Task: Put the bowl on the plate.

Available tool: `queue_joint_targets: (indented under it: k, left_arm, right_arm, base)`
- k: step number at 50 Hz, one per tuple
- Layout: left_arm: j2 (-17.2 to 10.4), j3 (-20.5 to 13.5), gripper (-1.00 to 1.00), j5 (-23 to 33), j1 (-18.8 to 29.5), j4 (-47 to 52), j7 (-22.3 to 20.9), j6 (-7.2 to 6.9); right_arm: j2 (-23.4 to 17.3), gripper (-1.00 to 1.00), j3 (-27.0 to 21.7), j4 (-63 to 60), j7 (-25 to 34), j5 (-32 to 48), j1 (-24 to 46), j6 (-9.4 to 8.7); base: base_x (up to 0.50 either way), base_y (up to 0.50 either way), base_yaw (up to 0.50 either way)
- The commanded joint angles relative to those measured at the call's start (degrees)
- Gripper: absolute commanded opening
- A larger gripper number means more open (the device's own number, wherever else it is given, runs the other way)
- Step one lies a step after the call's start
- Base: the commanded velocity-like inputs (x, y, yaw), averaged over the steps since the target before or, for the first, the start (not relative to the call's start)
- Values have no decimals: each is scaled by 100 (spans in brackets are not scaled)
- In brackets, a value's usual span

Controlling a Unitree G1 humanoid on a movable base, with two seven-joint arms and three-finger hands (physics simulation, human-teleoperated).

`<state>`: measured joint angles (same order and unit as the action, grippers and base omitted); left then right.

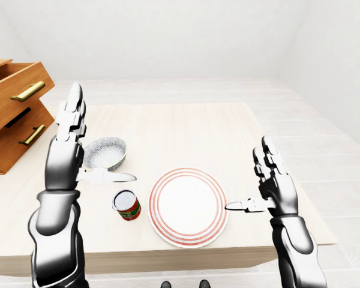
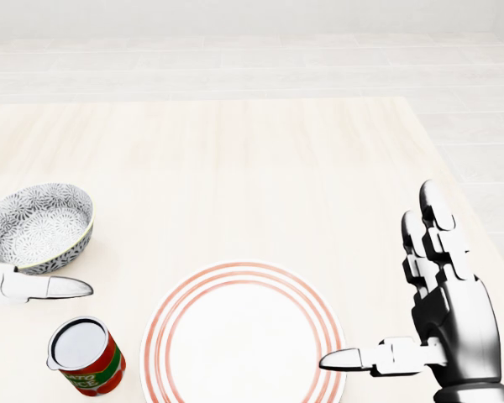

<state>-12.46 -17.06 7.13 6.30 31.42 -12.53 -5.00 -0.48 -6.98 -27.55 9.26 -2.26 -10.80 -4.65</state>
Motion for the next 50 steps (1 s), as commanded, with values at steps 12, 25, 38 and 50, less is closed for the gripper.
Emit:
queue_joint_targets:
  k: [12,25,38,50]
  left_arm:
    - [-988,415,100,2633,782,-712,-1195,0]
    - [-967,429,100,4132,1123,-2241,-1014,0]
    - [-940,588,100,5124,1244,-2928,-252,0]
    - [-868,639,100,5680,1168,-2939,-267,0]
  right_arm:
    - [-6,100,79,-68,38,117,1,-35]
    - [25,100,29,-318,100,80,-196,-35]
    - [35,100,39,-392,139,174,-237,-35]
    - [43,100,-31,-438,167,153,-219,-35]
  base:
    - [0,0,0]
    - [0,0,0]
    - [0,0,0]
    - [0,0,0]
